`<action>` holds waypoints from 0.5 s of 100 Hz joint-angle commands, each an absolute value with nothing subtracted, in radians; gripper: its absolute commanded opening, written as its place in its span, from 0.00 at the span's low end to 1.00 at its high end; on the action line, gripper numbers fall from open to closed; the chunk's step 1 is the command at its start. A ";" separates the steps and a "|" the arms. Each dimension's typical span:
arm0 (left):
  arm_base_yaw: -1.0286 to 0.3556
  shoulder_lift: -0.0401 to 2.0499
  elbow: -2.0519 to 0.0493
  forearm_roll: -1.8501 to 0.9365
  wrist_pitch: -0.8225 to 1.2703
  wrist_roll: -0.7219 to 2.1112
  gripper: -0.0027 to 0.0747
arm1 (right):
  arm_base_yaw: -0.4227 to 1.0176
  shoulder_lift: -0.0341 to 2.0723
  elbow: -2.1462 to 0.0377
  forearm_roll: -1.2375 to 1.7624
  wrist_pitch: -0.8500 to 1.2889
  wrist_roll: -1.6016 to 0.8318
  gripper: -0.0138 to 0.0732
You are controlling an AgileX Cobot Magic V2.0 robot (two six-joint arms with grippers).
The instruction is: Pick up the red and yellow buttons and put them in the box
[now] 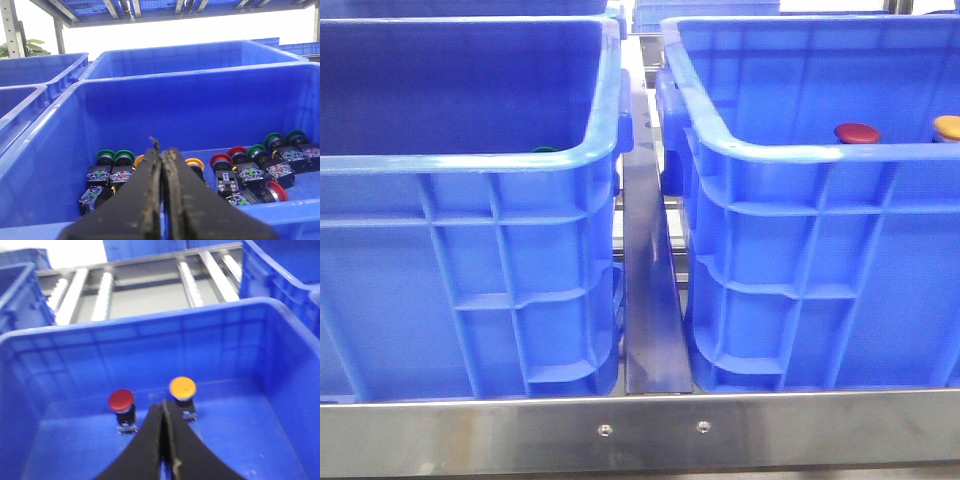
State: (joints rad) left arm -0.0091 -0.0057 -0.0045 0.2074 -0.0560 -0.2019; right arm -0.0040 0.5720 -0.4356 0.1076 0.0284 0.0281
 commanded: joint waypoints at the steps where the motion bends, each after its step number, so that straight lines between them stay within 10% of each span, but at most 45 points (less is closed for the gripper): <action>1: -0.007 -0.035 0.051 0.205 -0.136 -0.212 0.01 | 0.023 0.532 -0.409 0.075 -0.139 0.048 0.05; 50: -0.007 -0.035 0.051 0.205 -0.136 -0.212 0.01 | 0.040 0.078 -0.070 0.052 -0.196 0.048 0.05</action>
State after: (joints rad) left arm -0.0091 -0.0057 -0.0045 0.2074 -0.0560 -0.2019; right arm 0.0371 0.1250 -0.0790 0.0646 -0.1095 0.0437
